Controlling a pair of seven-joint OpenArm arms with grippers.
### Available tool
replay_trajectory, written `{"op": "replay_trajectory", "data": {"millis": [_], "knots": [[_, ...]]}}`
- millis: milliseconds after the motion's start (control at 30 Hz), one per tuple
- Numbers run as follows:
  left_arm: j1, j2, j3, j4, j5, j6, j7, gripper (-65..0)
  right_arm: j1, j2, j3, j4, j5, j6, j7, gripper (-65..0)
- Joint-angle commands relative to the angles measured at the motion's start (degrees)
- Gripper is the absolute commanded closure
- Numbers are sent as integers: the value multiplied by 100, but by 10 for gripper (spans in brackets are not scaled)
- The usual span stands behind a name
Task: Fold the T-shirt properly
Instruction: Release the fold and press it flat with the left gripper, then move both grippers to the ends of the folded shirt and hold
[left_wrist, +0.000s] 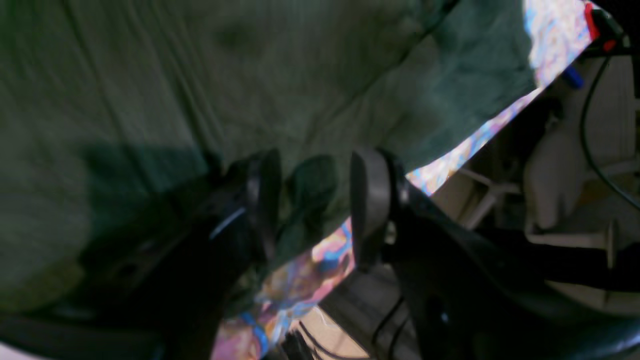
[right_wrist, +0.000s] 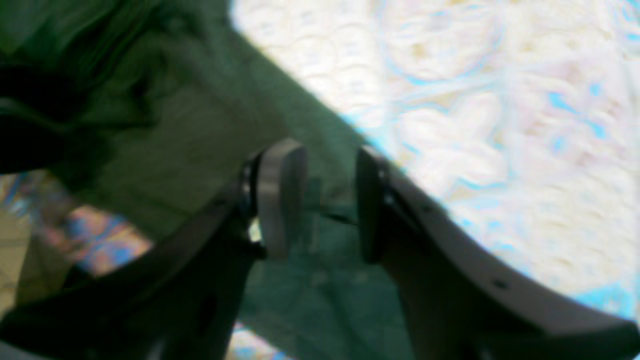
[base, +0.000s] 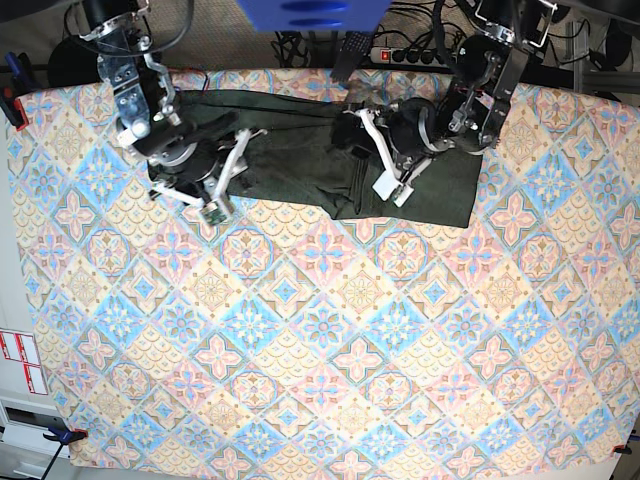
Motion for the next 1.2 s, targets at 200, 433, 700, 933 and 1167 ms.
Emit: {"op": "replay_trajectory", "data": {"millis": [200, 433, 700, 933, 1167], "knots": [[-36, -282, -782, 569, -82, -50, -78, -231, -271, 60, 1200, 66, 36, -5, 38, -237], [78, -475, -1767, 551, -64, -50, -78, -231, -412, 60, 2422, -294, 977, -5, -42, -294], [175, -651, -2109, 349, -73, -50, -78, -231, -394, 86, 3266, -1525, 2779, -5, -560, -301], [166, -642, -2101, 182, -73, -50, -78, -230, -394, 104, 3292, -1683, 2999, -5, -947, -374], [166, -642, -2109, 182, -73, -50, -78, -230, -394, 104, 3301, -1683, 3025, -5, -921, -434]]}}
